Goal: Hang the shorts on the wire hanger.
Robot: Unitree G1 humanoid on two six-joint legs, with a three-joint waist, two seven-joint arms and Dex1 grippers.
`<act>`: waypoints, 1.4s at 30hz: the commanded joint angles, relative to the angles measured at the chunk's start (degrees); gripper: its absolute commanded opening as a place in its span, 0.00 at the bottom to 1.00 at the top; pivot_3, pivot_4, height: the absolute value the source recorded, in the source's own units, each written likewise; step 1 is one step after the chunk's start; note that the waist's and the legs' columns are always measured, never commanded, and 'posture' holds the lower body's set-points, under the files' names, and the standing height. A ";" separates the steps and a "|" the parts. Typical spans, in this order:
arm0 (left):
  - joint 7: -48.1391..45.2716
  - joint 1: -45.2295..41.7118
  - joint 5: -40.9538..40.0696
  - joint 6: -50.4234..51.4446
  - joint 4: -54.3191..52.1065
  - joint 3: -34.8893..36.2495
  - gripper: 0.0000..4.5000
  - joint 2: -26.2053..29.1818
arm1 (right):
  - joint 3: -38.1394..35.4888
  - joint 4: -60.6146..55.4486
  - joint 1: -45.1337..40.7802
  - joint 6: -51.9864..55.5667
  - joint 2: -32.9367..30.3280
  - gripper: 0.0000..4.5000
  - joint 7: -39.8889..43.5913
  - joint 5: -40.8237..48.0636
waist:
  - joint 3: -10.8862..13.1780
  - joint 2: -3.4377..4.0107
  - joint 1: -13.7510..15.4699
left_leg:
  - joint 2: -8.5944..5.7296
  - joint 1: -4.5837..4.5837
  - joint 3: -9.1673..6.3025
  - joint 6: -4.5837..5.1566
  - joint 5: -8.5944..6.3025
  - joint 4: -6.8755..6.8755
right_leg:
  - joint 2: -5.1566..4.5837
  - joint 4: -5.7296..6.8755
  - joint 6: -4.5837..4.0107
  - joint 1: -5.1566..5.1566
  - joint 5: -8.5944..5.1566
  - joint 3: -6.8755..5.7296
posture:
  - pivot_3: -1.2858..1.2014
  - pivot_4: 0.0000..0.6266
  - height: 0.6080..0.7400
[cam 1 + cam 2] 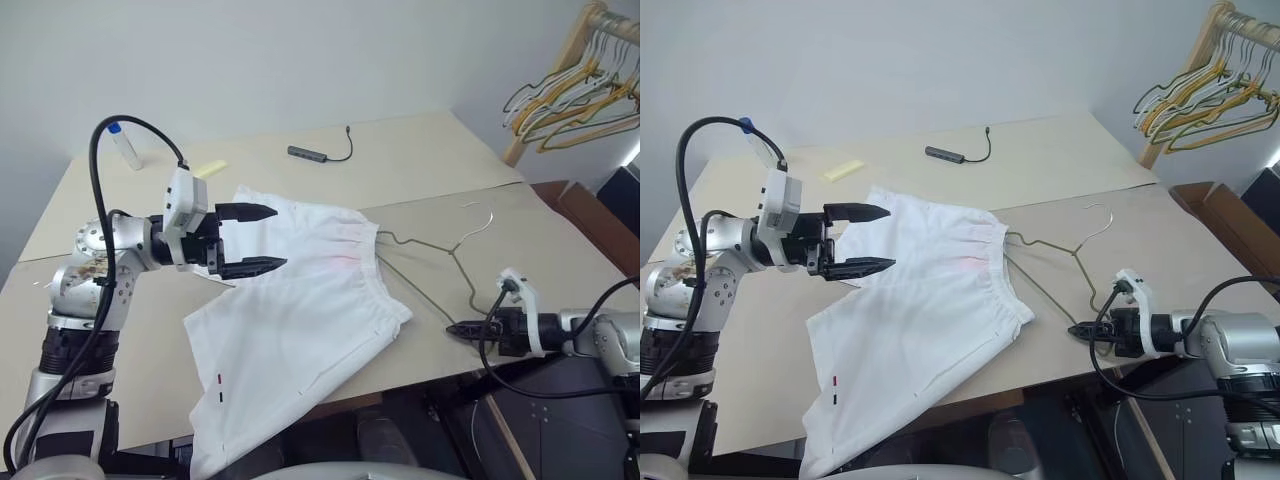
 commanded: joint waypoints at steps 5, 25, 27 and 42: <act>0.12 0.00 0.09 -1.30 -1.56 1.32 0.99 1.11 | 5.53 3.63 -6.01 -3.84 -2.61 0.00 5.68 -2.44 | 0.00 0.00 0.45 | 0.01 0.03 0.02 0.00 0.00 0.00 | 0.01 -0.01 0.00 0.01 0.00 0.00 | 0.46 0.00 1.00; 1.66 2.22 1.18 -2.73 -3.79 2.82 0.99 3.52 | 10.09 20.35 -26.25 -15.77 5.95 0.00 6.96 -14.46 | -0.01 0.01 2.52 | -0.03 0.18 0.07 -0.01 0.00 -0.06 | 0.02 0.00 -0.03 0.01 0.03 0.04 | 0.48 0.00 1.00; 2.73 0.34 2.95 -4.51 -1.55 2.08 0.99 2.87 | 8.84 7.98 -22.92 -22.04 3.52 0.00 3.10 -17.42 | -0.02 0.08 2.59 | -0.02 0.03 0.06 -0.01 0.00 -0.06 | 0.02 0.03 -0.03 -0.15 0.03 0.04 | 0.47 0.00 1.00; -13.36 -27.06 17.75 -28.30 29.58 -10.05 0.99 -0.37 | 15.67 -22.88 -26.48 -27.61 1.29 0.00 -2.51 -26.72 | -0.04 0.05 0.34 | -0.08 -0.19 0.04 -0.03 0.01 0.02 | -0.03 -0.03 0.00 -0.23 0.04 -0.03 | 0.42 0.00 1.00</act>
